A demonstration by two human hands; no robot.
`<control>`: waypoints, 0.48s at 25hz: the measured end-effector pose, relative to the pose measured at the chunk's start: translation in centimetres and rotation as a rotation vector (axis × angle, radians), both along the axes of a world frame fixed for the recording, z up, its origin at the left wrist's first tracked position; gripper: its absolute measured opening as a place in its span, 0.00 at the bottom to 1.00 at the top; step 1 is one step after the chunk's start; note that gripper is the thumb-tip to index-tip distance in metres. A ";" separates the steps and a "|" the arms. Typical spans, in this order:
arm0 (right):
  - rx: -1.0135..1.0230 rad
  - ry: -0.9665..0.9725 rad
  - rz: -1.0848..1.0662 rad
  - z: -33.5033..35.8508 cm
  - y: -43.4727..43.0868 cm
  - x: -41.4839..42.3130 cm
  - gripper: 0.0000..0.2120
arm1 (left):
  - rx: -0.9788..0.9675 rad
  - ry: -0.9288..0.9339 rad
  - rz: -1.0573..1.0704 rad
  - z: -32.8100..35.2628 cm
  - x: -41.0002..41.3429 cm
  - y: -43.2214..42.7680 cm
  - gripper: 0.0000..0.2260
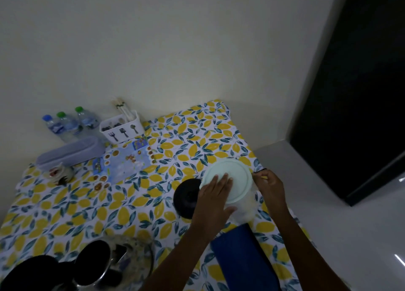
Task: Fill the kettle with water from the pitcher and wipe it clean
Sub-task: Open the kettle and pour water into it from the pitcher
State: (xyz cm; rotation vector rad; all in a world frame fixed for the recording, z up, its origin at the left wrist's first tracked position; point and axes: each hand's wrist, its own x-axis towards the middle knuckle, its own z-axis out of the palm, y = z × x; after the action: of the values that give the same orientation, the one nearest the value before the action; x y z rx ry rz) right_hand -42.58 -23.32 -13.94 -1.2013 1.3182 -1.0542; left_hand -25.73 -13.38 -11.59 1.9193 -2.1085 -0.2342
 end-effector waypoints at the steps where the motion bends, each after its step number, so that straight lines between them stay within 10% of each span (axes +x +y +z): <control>1: -0.008 0.008 0.032 0.6 0.7 0.6 0.07 | -0.014 0.004 0.033 0.4 0.3 1.3 0.34; 12: -0.205 0.087 0.500 9.7 10.3 13.3 0.14 | -0.083 -0.014 0.292 6.9 8.1 15.7 0.46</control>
State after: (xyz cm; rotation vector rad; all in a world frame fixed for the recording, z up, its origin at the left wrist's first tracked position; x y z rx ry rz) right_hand -29.29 -13.05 -4.21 -1.6405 0.9128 -0.7882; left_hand -17.63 2.31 -4.66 2.1491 -1.7853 -0.0701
